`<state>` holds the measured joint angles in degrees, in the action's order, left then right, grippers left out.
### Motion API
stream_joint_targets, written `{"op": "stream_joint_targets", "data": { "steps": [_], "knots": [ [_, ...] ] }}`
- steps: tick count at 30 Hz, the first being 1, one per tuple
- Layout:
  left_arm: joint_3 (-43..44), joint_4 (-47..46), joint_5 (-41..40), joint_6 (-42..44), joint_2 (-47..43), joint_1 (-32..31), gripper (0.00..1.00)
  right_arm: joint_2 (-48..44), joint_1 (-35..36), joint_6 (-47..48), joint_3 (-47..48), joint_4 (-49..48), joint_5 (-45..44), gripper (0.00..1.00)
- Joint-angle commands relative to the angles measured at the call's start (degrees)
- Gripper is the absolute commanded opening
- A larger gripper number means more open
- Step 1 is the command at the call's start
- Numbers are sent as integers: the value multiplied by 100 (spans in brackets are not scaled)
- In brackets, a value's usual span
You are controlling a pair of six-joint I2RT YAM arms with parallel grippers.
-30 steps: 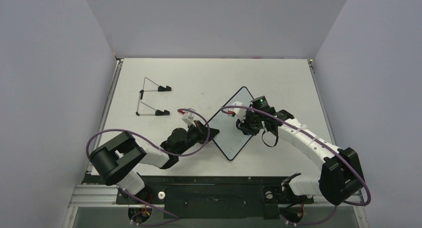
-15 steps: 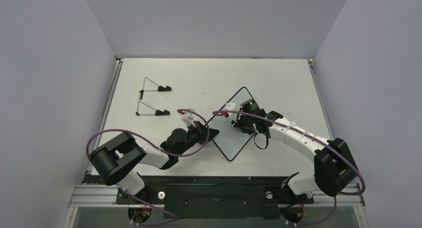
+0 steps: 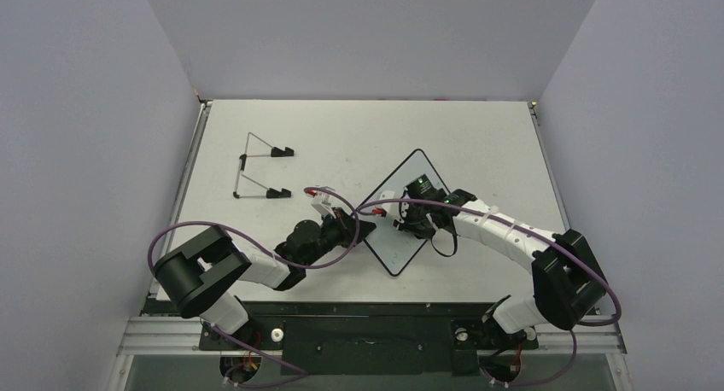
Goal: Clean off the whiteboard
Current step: Erase the whiteboard at the center of the board.
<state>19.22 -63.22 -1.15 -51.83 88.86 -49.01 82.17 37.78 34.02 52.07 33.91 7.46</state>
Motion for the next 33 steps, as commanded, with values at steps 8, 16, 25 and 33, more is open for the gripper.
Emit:
{"op": "stream_joint_targets", "data": {
  "steps": [8,16,25,33],
  "knots": [
    [52,-506,266,60,-231,-3,0,-189,-455,-1121,-156,-1159,-703,0],
    [29,-613,302,16,-162,-3,0,87,-306,-337,90,-296,213,0],
    [-3,-569,275,33,-220,-6,0,-143,-48,-213,60,-149,652,0],
    [47,-604,303,15,-131,-11,0,-320,-566,-1359,-201,-1277,-199,0]
  ]
}}
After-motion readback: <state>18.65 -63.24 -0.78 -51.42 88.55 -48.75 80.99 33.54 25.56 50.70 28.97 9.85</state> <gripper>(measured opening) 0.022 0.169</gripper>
